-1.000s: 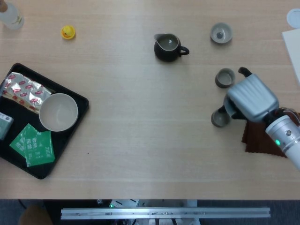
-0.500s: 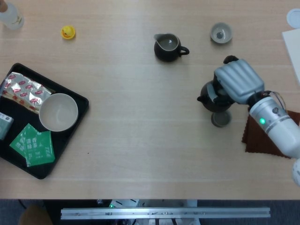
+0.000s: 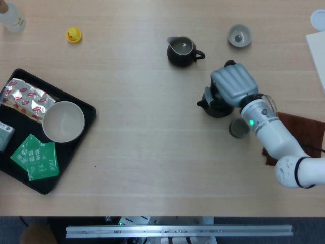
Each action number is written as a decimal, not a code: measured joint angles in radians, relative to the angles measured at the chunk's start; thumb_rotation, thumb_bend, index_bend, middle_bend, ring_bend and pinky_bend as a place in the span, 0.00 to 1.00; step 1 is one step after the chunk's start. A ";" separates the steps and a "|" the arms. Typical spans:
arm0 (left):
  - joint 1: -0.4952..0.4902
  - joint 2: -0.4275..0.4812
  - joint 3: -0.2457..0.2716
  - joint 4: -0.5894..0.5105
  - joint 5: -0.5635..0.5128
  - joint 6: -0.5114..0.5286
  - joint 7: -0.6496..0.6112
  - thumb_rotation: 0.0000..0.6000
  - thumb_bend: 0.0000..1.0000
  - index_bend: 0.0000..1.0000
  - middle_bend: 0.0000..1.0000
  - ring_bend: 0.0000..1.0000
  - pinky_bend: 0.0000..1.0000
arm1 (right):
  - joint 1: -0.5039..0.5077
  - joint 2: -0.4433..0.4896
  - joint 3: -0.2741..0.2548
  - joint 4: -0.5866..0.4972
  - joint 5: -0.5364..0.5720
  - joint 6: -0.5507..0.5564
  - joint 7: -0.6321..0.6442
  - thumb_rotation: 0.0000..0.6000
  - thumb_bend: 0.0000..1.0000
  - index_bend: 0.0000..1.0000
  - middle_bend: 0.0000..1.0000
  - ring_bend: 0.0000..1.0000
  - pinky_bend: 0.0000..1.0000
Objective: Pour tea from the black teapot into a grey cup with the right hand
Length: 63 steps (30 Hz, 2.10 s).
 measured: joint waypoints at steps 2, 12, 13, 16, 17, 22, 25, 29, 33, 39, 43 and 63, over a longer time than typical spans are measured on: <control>0.000 0.000 0.001 0.001 0.000 -0.002 -0.002 1.00 0.30 0.07 0.12 0.03 0.01 | 0.011 -0.027 -0.002 0.025 0.017 0.005 -0.010 0.60 0.60 1.00 0.88 0.83 0.23; 0.001 -0.003 0.002 0.010 -0.002 -0.004 -0.012 1.00 0.29 0.07 0.12 0.03 0.01 | 0.036 -0.100 -0.017 0.105 0.056 0.015 -0.032 0.60 0.60 0.98 0.86 0.81 0.23; 0.000 -0.004 0.002 0.010 -0.002 -0.004 -0.013 1.00 0.29 0.07 0.12 0.03 0.01 | 0.036 -0.103 -0.018 0.110 0.058 0.016 -0.033 0.60 0.59 0.98 0.85 0.80 0.23; -0.001 -0.005 0.002 0.011 -0.001 -0.006 -0.013 1.00 0.29 0.07 0.12 0.03 0.01 | 0.037 -0.111 -0.020 0.119 0.059 0.017 -0.033 0.60 0.57 0.97 0.84 0.79 0.23; -0.002 -0.006 0.002 0.011 -0.001 -0.006 -0.014 1.00 0.29 0.07 0.12 0.03 0.01 | 0.036 -0.113 -0.021 0.122 0.060 0.016 -0.032 0.60 0.57 0.97 0.84 0.78 0.23; -0.002 -0.007 0.003 0.014 -0.002 -0.008 -0.015 1.00 0.30 0.07 0.12 0.03 0.01 | 0.034 -0.121 -0.024 0.134 0.064 0.016 -0.032 0.60 0.57 0.96 0.83 0.77 0.24; -0.001 -0.008 0.003 0.015 -0.003 -0.009 -0.017 1.00 0.29 0.07 0.12 0.03 0.01 | 0.034 -0.126 -0.025 0.140 0.068 0.016 -0.034 0.60 0.57 0.96 0.83 0.77 0.24; 0.000 -0.008 0.004 0.019 -0.003 -0.008 -0.020 1.00 0.29 0.07 0.12 0.03 0.01 | 0.035 -0.135 -0.027 0.148 0.070 0.018 -0.038 0.60 0.57 0.96 0.83 0.77 0.24; 0.001 -0.010 0.005 0.024 -0.004 -0.009 -0.025 1.00 0.30 0.07 0.12 0.03 0.01 | 0.036 -0.145 -0.029 0.153 0.069 0.021 -0.045 0.60 0.57 0.96 0.83 0.76 0.24; 0.002 -0.011 0.005 0.031 -0.006 -0.010 -0.033 1.00 0.30 0.07 0.12 0.03 0.01 | 0.037 -0.158 -0.032 0.164 0.071 0.028 -0.058 0.60 0.57 0.95 0.82 0.75 0.24; 0.002 -0.012 0.005 0.035 -0.007 -0.012 -0.037 1.00 0.30 0.07 0.12 0.03 0.01 | 0.038 -0.165 -0.033 0.170 0.077 0.031 -0.069 0.60 0.57 0.94 0.81 0.74 0.24; 0.003 -0.014 0.003 0.041 -0.007 -0.010 -0.042 1.00 0.29 0.07 0.12 0.03 0.01 | 0.029 -0.161 -0.023 0.157 0.062 0.021 -0.063 0.50 0.00 0.72 0.60 0.50 0.19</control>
